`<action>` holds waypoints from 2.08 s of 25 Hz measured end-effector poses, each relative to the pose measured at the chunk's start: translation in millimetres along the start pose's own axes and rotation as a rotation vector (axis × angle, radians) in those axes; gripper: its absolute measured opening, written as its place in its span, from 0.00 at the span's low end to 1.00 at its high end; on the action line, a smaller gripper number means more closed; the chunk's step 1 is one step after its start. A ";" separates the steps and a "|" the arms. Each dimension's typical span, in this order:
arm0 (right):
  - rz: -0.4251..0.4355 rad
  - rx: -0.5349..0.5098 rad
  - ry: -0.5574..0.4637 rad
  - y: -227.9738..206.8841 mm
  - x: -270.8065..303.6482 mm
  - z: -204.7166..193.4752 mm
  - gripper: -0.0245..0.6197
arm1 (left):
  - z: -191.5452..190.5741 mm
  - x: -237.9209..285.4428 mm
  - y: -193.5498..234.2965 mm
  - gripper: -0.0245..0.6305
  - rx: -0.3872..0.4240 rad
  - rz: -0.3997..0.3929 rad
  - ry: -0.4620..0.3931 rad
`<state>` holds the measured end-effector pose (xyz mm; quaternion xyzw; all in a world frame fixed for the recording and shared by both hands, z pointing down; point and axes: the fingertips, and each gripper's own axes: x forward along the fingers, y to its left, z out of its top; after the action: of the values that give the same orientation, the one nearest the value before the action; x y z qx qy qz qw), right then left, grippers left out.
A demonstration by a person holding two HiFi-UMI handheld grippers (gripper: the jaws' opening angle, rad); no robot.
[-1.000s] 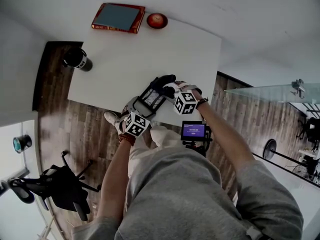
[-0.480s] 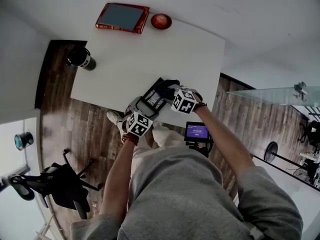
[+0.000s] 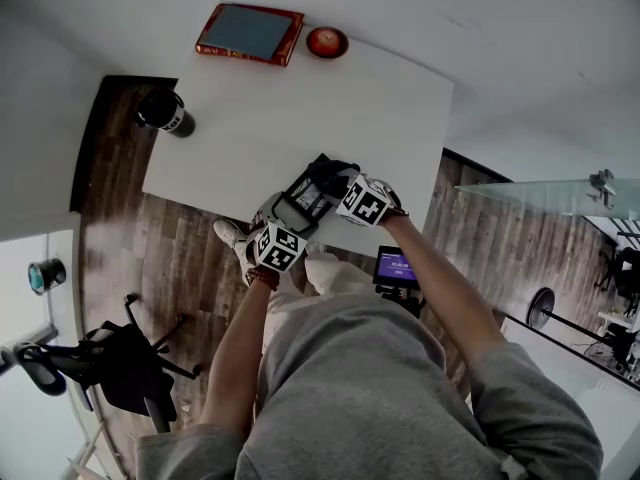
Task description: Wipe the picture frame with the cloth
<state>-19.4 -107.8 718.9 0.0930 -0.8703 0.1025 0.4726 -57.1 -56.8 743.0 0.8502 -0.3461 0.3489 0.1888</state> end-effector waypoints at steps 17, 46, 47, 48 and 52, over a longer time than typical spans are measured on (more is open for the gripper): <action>0.122 0.007 -0.013 53.2 18.1 19.2 0.21 | -1.0 -0.8 -1.8 0.80 0.010 0.002 -0.006; -0.099 -0.119 -0.333 -32.0 -39.3 77.8 0.22 | -0.1 -0.9 -0.2 0.80 0.009 0.005 -0.009; -0.162 -0.219 -0.288 -41.6 -38.1 78.3 0.22 | 0.0 -0.6 -0.5 0.80 0.009 0.005 -0.009; -0.200 -0.304 -0.241 -47.5 -34.8 77.6 0.22 | 0.1 -0.5 -0.7 0.80 0.009 0.005 -0.009; -0.162 -0.477 -0.039 -42.3 -3.0 47.4 0.22 | 0.2 -1.0 -1.3 0.80 0.006 0.004 -0.007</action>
<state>-45.0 -160.8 695.0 0.0501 -0.8686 -0.1459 0.4710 -56.7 -55.5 742.1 0.8513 -0.3476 0.3472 0.1841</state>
